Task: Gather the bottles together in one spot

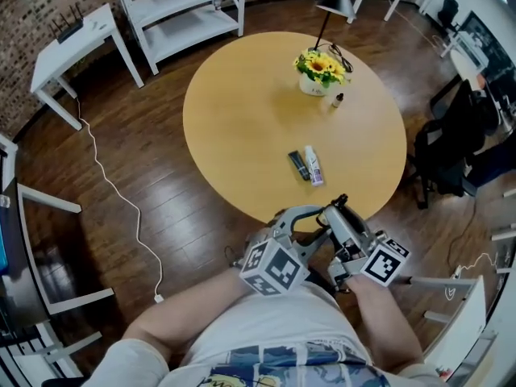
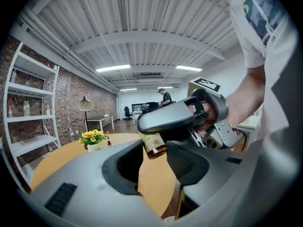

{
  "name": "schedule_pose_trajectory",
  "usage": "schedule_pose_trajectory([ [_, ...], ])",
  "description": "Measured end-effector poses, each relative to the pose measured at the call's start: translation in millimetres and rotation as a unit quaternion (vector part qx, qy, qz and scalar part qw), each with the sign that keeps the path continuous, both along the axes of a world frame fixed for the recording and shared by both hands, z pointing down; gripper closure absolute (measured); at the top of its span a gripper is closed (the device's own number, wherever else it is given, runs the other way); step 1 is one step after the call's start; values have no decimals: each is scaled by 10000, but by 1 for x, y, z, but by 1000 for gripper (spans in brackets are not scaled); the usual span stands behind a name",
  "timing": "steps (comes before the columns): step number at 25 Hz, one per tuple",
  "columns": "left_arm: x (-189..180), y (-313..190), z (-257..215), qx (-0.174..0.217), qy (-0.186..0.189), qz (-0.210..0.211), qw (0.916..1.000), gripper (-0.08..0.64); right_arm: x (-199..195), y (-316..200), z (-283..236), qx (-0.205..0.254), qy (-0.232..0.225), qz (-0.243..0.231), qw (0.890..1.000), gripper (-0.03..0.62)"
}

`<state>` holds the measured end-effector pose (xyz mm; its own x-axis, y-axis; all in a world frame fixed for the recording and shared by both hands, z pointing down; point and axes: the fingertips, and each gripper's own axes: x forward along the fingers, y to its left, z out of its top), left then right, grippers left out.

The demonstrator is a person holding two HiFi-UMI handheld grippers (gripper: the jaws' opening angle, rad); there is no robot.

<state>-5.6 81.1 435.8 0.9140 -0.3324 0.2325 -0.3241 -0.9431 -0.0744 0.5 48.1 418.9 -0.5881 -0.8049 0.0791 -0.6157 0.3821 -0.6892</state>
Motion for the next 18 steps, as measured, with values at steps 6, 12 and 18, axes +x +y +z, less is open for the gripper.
schedule_pose_trajectory([
  [6, -6, 1, -4, 199, 6, 214, 9996, 410, 13, -3, -17, 146, 332, -232, 9991, 439],
  [12, -9, -3, 1, 405, -170, 307, 9986, 411, 12, -12, -25, 112, 491, -814, 9954, 535],
  [18, -5, -15, 7, 511, -295, 175, 9981, 411, 13, -23, -18, -91, 515, -953, 9941, 535],
])
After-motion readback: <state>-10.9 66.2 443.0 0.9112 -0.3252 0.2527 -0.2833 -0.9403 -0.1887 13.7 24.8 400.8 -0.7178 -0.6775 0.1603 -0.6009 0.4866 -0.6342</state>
